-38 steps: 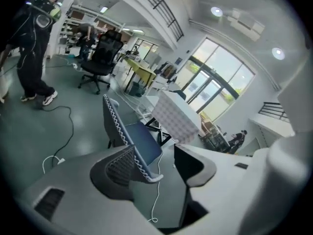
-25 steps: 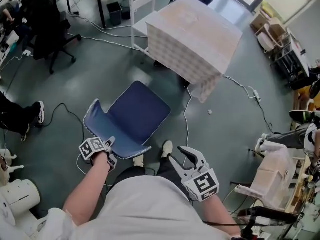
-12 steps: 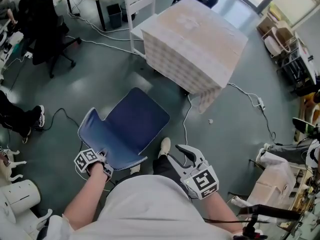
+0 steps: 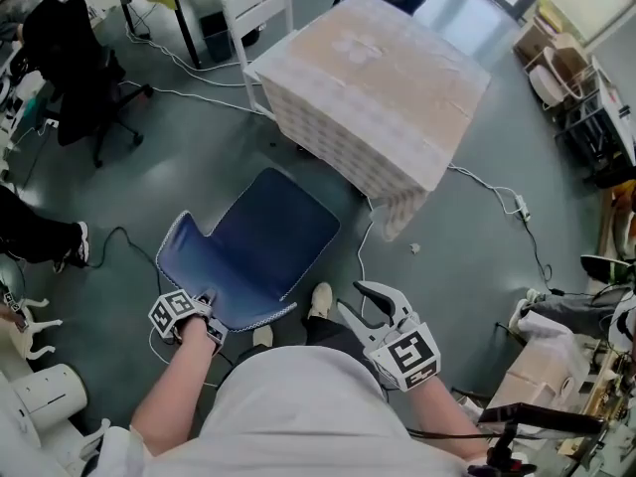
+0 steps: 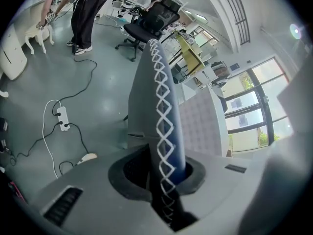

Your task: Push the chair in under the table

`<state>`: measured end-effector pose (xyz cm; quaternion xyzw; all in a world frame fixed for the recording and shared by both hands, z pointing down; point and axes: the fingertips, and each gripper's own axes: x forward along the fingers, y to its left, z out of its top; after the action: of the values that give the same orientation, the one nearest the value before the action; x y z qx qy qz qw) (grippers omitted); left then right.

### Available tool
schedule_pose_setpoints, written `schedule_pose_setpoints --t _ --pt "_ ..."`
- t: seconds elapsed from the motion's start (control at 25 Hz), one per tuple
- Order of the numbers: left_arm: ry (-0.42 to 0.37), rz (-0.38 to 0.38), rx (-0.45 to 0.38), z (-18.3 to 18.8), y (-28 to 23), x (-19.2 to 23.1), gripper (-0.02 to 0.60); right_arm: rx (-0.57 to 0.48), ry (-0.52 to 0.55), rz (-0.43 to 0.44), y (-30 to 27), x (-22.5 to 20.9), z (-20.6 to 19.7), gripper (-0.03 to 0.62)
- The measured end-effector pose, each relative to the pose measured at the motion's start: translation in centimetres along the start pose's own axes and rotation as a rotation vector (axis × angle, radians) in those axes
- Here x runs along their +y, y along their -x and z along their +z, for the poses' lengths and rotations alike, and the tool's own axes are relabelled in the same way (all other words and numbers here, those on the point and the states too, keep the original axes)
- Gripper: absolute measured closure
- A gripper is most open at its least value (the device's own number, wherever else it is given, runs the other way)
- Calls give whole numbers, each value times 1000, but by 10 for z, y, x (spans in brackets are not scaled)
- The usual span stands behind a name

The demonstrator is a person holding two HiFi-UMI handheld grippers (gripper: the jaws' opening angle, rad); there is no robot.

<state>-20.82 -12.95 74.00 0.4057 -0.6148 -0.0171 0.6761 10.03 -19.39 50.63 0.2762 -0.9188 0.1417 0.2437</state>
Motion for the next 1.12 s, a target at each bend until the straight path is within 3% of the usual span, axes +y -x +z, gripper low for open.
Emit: schedule_pose_setpoints --t 0.28,0.6,1.12 --pt "-21 -9 6 1 -39 -61 509 -7 -35 -13 12 -46 -8 427" --pt "21 -25 -10 7 -79 -124 506 -15 -69 -51 32 -94 -15 427" --pt "41 -36 -12 9 -137 -209 497 -19 -131 -101 54 -137 -29 427"
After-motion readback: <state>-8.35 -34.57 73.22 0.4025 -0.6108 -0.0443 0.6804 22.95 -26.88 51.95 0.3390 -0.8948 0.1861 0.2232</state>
